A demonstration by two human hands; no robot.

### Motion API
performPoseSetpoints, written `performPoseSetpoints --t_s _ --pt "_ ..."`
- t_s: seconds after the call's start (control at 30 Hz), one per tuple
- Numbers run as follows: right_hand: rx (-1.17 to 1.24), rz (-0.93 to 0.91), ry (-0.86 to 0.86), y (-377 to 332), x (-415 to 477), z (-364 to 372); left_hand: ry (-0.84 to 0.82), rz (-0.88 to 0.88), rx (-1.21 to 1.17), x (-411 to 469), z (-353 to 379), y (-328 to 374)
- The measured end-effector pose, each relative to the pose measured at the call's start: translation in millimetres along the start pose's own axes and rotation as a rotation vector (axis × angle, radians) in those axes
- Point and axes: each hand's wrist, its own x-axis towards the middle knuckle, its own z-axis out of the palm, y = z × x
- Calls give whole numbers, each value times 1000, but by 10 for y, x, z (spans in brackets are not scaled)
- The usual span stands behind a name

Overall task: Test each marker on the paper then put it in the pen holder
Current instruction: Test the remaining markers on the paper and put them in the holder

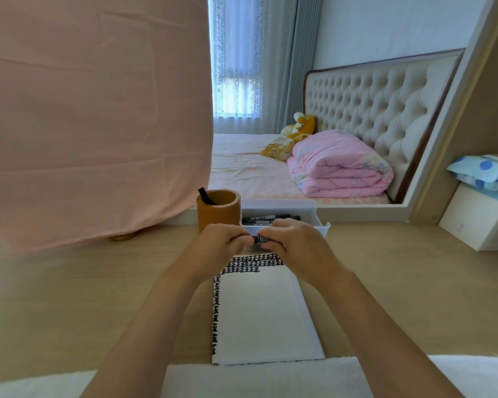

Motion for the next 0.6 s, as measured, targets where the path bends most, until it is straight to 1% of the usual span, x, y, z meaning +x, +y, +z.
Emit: performPoseSetpoints --t_s 0.1,0.17,0.2,0.3,0.47,0.6 --pt "132 85 -141 -21 -5 14 -10 50 41 -3 -26 -15" --pt "230 188 -231 1 -15 1 33 107 116 -12 -80 -65" --pt "288 252 -259 35 -26 -20 72 96 126 -24 -125 -111" --pt "438 357 -260 129 -59 -99 165 3 125 -53 -246 -322" --pt "674 455 -207 100 -40 -115 129 -162 311 -71 -152 -656" --pt "790 452 -181 50 -49 -145 120 -281 374 -109 -79 -776"
